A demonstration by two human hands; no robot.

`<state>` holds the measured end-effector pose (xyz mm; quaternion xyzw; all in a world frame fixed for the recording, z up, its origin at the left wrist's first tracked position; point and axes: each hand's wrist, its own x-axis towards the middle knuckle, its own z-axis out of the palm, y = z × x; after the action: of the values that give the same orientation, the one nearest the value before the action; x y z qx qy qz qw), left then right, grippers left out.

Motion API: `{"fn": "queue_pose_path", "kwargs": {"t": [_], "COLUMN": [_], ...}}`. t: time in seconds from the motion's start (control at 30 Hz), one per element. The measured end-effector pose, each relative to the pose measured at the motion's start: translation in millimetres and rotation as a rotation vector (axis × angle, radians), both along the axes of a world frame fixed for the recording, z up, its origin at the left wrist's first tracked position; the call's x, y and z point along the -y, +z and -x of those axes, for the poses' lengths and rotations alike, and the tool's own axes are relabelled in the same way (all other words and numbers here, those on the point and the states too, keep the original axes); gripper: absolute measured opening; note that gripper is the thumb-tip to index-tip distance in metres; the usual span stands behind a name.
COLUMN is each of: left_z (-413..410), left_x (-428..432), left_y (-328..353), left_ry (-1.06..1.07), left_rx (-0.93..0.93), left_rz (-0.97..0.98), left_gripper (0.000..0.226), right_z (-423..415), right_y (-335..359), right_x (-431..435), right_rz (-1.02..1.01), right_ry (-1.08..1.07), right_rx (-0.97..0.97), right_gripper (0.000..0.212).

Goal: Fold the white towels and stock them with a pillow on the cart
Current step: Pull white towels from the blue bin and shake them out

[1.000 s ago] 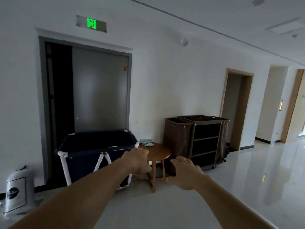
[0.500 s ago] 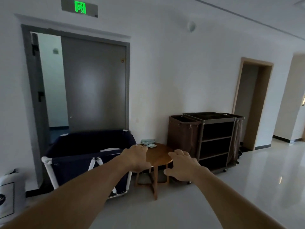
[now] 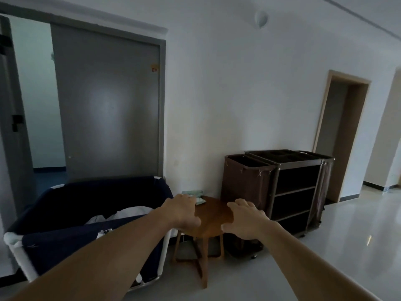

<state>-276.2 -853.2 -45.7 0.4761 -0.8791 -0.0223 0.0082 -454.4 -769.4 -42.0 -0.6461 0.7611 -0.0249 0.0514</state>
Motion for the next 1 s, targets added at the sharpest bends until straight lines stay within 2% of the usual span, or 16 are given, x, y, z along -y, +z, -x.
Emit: {"fn": "queue_pose_path", "kwargs": {"t": [0.23, 0.57, 0.7, 0.77, 0.87, 1.0], "left_z": [30, 115, 145, 157, 171, 183], "left_x": [133, 302, 368, 396, 432, 494], "left_y": [-14, -39, -50, -59, -73, -94], "left_ry": [-0.032, 0.029, 0.103, 0.137, 0.166, 0.169], "left_rx": [0.013, -0.011, -0.033, -0.058, -0.035, -0.051], "left_rz": [-0.035, -0.045, -0.099, -0.131, -0.162, -0.189], "left_gripper": [0.073, 0.062, 0.049, 0.054, 0.073, 0.064], "right_z": [22, 115, 149, 164, 177, 189], "right_y": [-12, -47, -55, -61, -74, -96], "right_x": [129, 323, 391, 425, 468, 526], "right_rz": [-0.028, -0.038, -0.068, -0.071, -0.110, -0.150], "right_ry": [-0.013, 0.049, 0.084, 0.089, 0.109, 0.127], "right_rx": [0.022, 0.052, 0.059, 0.063, 0.073, 0.066], "right_gripper": [0.082, 0.082, 0.081, 0.080, 0.083, 0.082]}}
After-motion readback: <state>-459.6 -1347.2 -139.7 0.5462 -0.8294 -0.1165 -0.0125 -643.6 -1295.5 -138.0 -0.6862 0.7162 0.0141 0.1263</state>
